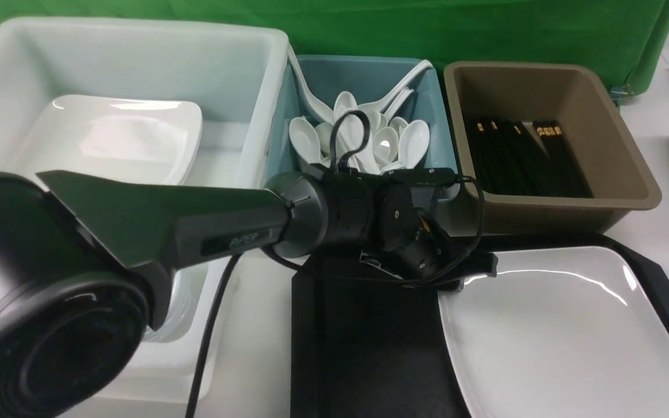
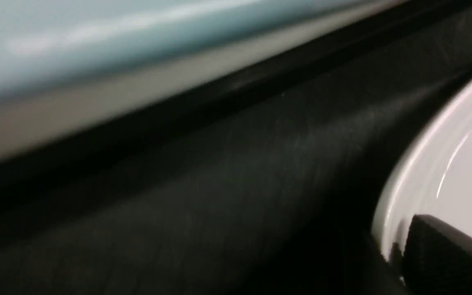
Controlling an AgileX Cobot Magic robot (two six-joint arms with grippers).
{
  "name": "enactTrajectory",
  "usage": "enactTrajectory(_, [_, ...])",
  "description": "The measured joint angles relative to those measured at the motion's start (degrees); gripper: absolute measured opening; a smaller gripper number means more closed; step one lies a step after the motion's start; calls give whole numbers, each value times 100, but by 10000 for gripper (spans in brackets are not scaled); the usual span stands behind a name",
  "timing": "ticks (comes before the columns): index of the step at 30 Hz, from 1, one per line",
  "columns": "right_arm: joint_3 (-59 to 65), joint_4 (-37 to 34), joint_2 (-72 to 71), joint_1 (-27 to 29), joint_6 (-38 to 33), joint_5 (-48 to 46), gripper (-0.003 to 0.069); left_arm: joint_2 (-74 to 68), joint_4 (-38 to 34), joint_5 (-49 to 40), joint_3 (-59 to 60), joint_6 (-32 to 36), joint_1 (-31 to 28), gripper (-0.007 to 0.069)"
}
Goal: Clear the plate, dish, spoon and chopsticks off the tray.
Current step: Use the left arm to grab a plate from the dinner plate, then use the left arm to put the plate into the large storage box on the left
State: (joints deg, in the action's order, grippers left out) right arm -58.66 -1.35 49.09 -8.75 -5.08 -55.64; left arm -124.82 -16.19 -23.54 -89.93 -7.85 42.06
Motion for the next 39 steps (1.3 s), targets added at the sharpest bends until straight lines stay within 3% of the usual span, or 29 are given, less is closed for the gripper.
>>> enactTrajectory(5, [0,0,0,0,0,0,239,268,167,-307,0,0,15,117])
enactTrajectory(11, [0,0,0,0,-17,-55,239,1219,762,-875,0,134,23,38])
enactTrajectory(26, [0,0,0,0,-21,-179,239,2761,1677,-1747,5,356,9,18])
enactTrajectory(39, [0,0,0,0,-21,-190,239,3069,1821,-2299,23,388,-207,22])
